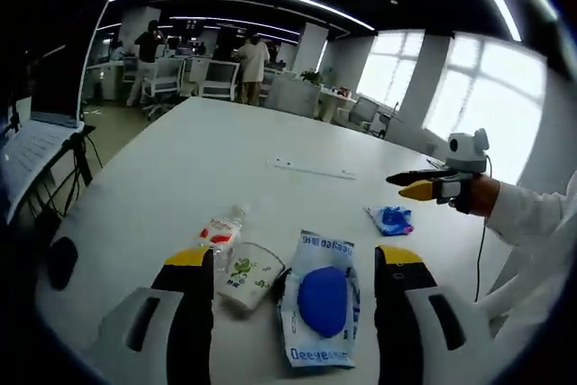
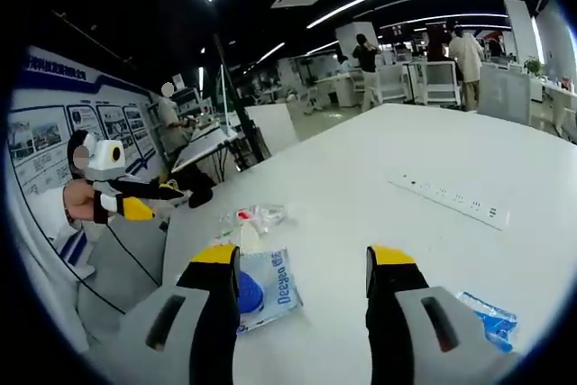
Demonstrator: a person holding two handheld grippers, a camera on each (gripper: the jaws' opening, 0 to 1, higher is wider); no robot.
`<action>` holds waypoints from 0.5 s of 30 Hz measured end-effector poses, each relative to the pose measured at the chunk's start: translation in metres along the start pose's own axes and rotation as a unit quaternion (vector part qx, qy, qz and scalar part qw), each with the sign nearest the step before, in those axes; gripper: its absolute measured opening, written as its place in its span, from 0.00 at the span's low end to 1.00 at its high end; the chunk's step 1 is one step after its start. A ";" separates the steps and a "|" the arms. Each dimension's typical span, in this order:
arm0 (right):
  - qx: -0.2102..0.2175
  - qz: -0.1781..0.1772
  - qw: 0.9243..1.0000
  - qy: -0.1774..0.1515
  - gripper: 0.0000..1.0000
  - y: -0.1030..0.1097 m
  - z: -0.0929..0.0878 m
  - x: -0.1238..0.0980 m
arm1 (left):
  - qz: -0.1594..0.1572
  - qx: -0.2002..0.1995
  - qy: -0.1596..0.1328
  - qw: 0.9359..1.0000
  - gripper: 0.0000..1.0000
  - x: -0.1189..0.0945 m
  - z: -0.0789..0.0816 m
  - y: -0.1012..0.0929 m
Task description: Arrange the tabletop items into an orderly group along one side of the table until the central work area is clear of visible clutter.
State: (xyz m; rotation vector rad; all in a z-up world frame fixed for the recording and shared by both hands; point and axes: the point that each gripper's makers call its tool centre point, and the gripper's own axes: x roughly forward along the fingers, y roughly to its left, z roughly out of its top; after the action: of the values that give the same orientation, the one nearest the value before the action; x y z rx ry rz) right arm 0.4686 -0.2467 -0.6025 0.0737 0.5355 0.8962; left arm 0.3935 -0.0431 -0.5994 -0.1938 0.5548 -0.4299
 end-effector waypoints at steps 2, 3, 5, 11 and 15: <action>-0.002 0.002 1.000 0.002 0.55 0.000 -0.001 0.002 | 0.004 -0.006 0.003 1.000 0.74 -0.002 -0.005 0.002; -0.003 0.006 1.000 0.007 0.55 0.001 -0.002 0.005 | 0.006 -0.007 0.003 1.000 0.74 -0.004 -0.007 0.003; -0.008 0.012 1.000 0.011 0.55 0.002 -0.005 0.008 | 0.010 -0.012 0.005 1.000 0.74 -0.005 -0.012 0.003; -0.008 0.022 0.999 0.033 0.55 0.004 -0.019 0.016 | 0.016 -0.024 0.015 0.999 0.74 -0.010 -0.031 0.002; -0.009 0.032 0.998 0.045 0.54 0.003 -0.026 0.022 | 0.020 -0.035 0.021 0.999 0.74 -0.013 -0.044 0.001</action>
State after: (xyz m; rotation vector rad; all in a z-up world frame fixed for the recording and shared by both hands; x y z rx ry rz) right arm 0.4654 -0.2324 -0.6338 0.0336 0.6118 0.9700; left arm 0.3601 -0.0397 -0.6300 -0.2412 0.6143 -0.3758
